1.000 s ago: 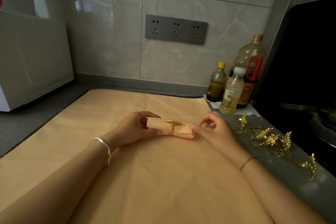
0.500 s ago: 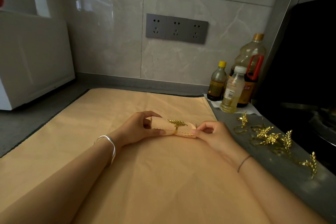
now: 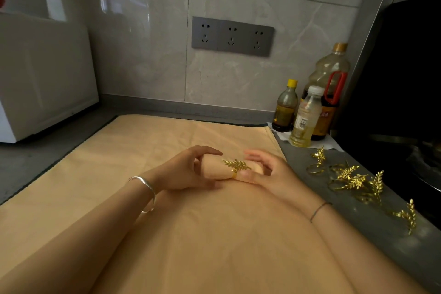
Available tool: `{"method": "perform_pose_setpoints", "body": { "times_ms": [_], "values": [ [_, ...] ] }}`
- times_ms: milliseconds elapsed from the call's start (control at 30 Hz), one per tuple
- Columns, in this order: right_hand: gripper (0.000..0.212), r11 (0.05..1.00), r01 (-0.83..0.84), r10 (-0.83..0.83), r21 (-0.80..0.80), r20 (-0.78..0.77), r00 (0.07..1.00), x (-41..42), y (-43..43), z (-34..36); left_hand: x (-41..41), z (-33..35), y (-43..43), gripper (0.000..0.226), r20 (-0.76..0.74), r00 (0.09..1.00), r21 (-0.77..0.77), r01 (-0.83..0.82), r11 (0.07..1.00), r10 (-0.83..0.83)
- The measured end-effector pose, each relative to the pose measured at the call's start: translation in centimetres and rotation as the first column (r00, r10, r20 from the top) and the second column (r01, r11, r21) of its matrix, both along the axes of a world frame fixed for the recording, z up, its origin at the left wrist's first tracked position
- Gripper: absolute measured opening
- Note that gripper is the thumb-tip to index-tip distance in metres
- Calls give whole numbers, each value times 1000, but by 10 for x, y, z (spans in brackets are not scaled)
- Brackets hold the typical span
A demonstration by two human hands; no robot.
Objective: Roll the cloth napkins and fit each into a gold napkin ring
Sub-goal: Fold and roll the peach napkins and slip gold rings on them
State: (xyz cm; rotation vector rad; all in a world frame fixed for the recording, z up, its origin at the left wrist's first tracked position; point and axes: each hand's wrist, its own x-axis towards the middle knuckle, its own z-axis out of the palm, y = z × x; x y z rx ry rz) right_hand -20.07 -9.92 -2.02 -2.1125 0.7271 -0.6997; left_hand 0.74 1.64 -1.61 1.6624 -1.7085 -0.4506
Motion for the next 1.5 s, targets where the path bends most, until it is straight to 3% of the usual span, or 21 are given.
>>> {"method": "perform_pose_setpoints", "body": {
  "times_ms": [67,167,267,467,600,767,867,1100,1233,1500],
  "values": [
    [45,998,-47,47,-41,-9,999,2,0,-6,-5,1,0,68,99,995,-70,-12,997,19],
    [43,993,-59,59,-106,4,998,1,-1,-8,-12,4,-1,61,415,903,-194,-32,980,111],
    [36,982,-39,34,-184,-29,999,1,0,-9,-13,7,-2,52,548,826,-107,-86,990,131],
    [47,995,-77,75,-63,-30,997,-7,-1,1,-12,11,1,41,462,877,-99,-93,991,129],
    [39,991,-128,128,-37,-14,992,-11,-5,1,-9,13,2,40,399,913,-59,-68,996,86],
    [45,992,-122,123,40,-17,992,-7,-3,1,-8,10,3,39,401,909,-98,-77,992,111],
    [31,995,-98,98,-3,-11,995,-5,-7,-2,-8,9,2,40,406,910,-78,-55,995,82],
    [34,992,-87,89,-88,14,996,-3,-4,-5,-21,9,2,65,463,878,-72,-100,992,121],
    [33,987,-100,101,-123,2,995,-3,-4,-5,-30,9,-5,56,487,864,-133,-69,989,126],
    [33,977,-79,77,-199,-20,997,-1,-5,-6,-20,3,-10,48,419,906,-65,-39,997,63]
  ]
}}
